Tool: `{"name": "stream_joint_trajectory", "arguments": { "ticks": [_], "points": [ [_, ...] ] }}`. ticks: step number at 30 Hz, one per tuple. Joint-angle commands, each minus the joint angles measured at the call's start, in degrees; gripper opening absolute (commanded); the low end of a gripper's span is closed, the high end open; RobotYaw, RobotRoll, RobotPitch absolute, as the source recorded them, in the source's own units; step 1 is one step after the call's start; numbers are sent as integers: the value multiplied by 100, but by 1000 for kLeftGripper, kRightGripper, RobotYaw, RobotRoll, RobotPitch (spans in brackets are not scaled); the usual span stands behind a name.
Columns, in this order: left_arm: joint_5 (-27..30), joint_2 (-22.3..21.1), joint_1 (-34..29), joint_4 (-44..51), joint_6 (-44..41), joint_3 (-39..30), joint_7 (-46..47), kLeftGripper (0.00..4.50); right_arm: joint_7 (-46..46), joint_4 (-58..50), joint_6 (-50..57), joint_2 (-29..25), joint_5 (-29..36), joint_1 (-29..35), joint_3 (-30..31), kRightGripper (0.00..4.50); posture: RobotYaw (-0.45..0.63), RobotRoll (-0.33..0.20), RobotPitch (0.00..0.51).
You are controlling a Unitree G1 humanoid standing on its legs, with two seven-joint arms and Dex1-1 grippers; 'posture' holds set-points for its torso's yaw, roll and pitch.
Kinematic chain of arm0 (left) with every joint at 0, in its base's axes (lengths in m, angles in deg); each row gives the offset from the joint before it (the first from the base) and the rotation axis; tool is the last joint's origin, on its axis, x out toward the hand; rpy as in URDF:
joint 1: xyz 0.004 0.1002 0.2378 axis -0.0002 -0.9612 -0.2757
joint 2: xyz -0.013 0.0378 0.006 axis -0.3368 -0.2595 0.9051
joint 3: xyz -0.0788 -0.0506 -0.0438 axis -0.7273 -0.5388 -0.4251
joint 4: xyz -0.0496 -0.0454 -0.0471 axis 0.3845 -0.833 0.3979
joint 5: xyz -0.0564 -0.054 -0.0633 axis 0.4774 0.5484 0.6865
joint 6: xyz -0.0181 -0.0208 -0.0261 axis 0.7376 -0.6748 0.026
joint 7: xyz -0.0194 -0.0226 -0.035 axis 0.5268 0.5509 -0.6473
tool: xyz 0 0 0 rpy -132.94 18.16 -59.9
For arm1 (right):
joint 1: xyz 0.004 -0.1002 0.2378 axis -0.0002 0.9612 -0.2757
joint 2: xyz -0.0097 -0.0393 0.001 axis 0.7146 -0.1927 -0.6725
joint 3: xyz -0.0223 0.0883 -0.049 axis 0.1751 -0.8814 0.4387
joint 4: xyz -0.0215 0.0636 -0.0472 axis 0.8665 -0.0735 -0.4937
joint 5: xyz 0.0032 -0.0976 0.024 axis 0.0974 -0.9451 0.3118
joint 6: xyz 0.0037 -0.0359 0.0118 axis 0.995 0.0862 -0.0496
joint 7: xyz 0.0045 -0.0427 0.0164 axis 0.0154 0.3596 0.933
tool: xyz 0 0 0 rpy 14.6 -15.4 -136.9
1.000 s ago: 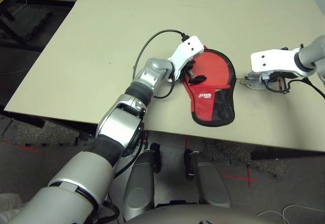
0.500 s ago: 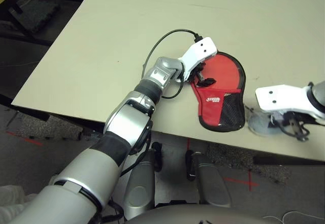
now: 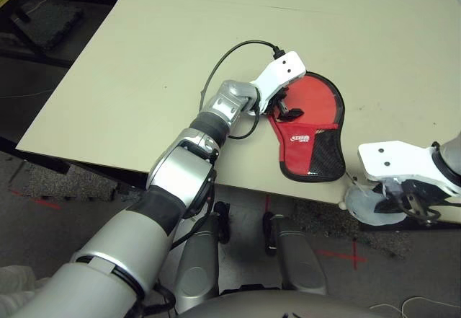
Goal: Store the ping-pong paddle in its case and zip it.
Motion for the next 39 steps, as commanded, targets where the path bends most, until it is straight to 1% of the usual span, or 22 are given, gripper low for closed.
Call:
{"name": "stream_joint_trajectory", "arguments": {
  "ticks": [1, 2, 3, 6, 8, 10, 12, 13, 15, 18, 20, 21, 25, 27, 31, 33, 39],
  "points": [
    [-102, -197, -330, 166, -360, 90, -409, 4500, 46, 421, 710, 78, 701, -575, -372, 3580, -159, 0, 292],
    [-35, -290, -376, 407, -444, 45, -511, 4500, 43, 632, 955, 139, 933, -876, -491, 4040, -151, 0, 289],
    [58, -361, -428, 650, -590, -27, -602, 4500, 20, 831, 1194, 201, 1136, -1160, -581, 4404, -148, 0, 288],
    [424, -526, -646, 1544, -1255, -295, -833, 4500, -310, 1508, 1932, 585, 1620, -1991, -897, 4461, -133, 0, 287],
    [810, -625, -839, 2376, -1859, -554, -930, 4500, -868, 2136, 2183, 1038, 1684, -2539, -1242, 4461, -121, 0, 286],
    [1160, -701, -985, 3089, -2301, -883, -786, 4500, -1890, 2960, 2167, 1705, 1476, -3128, -1742, 4461, -109, 0, 284],
    [1345, -769, -1064, 3482, -2356, -1253, -366, 4500, -3219, 3861, 1822, 2344, 1097, -3575, -2321, 4461, -100, 0, 283],
    [1378, -797, -1091, 3576, -2310, -1388, -156, 4500, -3698, 4206, 1562, 2522, 941, -3672, -2505, 4461, -91, 0, 282],
    [1445, -860, -1153, 3651, -2067, -1744, 365, 4500, -4706, 4783, 802, 2837, 587, -3660, -2833, 4461, -79, 0, 280],
    [1453, -1061, -1329, 3605, -1586, -2201, 1087, 4500, -6202, 5601, -774, 3267, 158, -3400, -3361, 4461, -62, 0, 283],
    [1437, -1268, -1510, 3542, -1298, -2468, 1486, 4500, -6922, 6008, -1710, 3523, 46, -3140, -3655, 4461, -52, 0, 285],
    [1435, -1350, -1583, 3516, -1194, -2569, 1659, 4500, -7138, 6189, -2018, 3562, -38, -3026, -3674, 4461, -49, 0, 290],
    [1405, -1657, -1856, 3125, -713, -2934, 2340, 4500, -7532, 6688, -3098, 3591, -372, -2592, -3492, 4461, -48, 0, 299],
    [1390, -1780, -1956, 2876, -437, -3081, 2636, 4500, -7749, 6973, -3489, 3611, -420, -2519, -3520, 4461, -53, 0, 307],
    [1342, -1956, -2153, 2385, 32, -3266, 3241, 4500, -7956, 7570, -4064, 3600, -609, -2432, -3361, 4461, -66, 0, 326],
    [1338, -2031, -2300, 2128, 120, -3345, 3531, 4500, -8009, 7845, -4148, 3713, -573, -2395, -3341, 4461, -72, 0, 335],
    [1428, -1931, -2442, 1945, -29, -3330, 3879, 4500, -7959, 8402, -4526, 3836, -577, -2375, -3170, 4461, -80, 0, 357]
  ]
}}
